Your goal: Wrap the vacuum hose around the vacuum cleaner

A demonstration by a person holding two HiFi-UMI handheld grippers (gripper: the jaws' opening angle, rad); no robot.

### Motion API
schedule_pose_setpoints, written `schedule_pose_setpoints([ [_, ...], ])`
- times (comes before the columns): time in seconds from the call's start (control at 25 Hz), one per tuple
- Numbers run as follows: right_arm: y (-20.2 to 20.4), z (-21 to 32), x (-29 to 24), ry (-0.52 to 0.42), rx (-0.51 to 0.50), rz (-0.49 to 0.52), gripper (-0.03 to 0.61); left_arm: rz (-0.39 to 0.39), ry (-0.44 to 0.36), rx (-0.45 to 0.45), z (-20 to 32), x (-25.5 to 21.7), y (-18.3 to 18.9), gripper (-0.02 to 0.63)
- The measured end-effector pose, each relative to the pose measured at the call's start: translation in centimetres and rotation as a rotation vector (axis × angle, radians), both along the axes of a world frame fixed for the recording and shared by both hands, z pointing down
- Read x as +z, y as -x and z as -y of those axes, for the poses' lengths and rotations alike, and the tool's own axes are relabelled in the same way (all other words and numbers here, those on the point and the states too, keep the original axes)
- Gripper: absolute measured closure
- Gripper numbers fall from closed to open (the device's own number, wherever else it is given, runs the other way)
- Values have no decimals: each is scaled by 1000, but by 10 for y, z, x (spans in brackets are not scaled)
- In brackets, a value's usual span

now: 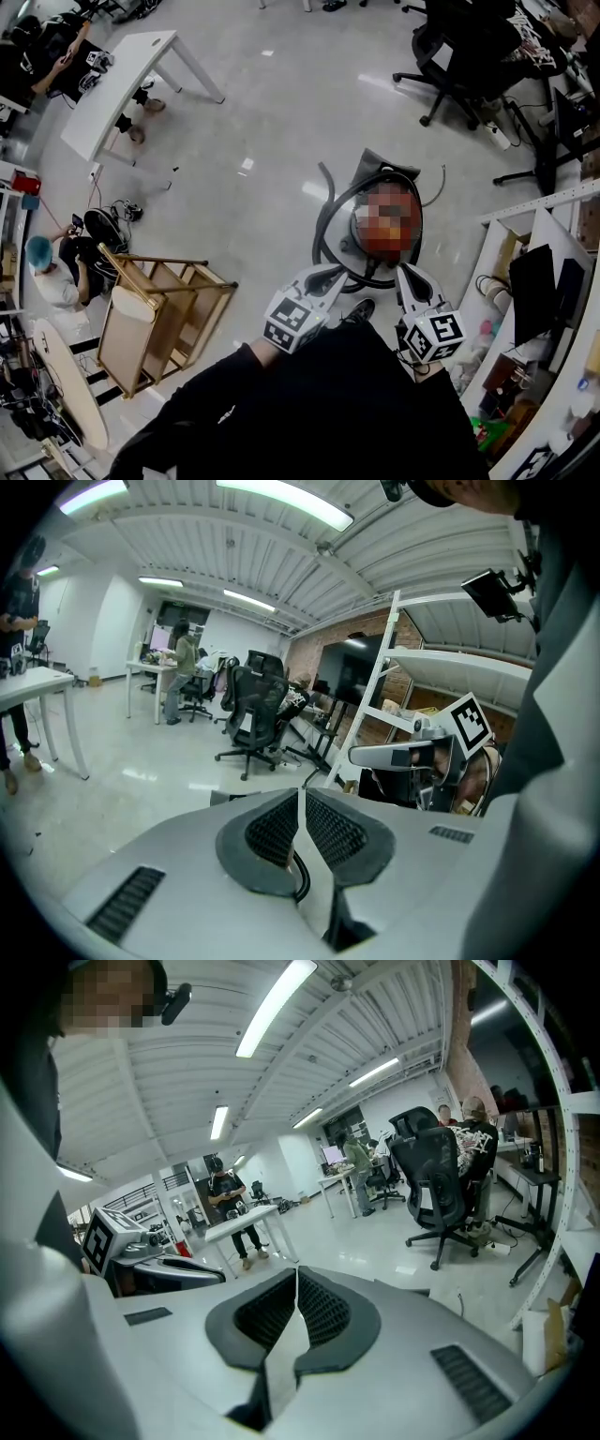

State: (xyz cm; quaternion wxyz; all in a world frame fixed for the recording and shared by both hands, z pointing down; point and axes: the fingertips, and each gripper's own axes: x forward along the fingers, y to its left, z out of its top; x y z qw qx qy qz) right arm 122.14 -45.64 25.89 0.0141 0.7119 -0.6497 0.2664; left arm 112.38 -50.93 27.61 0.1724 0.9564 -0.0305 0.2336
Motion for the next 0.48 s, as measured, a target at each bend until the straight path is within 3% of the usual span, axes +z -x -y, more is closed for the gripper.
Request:
schedule_pose_setpoints([
  [0.48,-6,-14,5,4,12,3,558,12,-1,14,-12,6,-6,571],
])
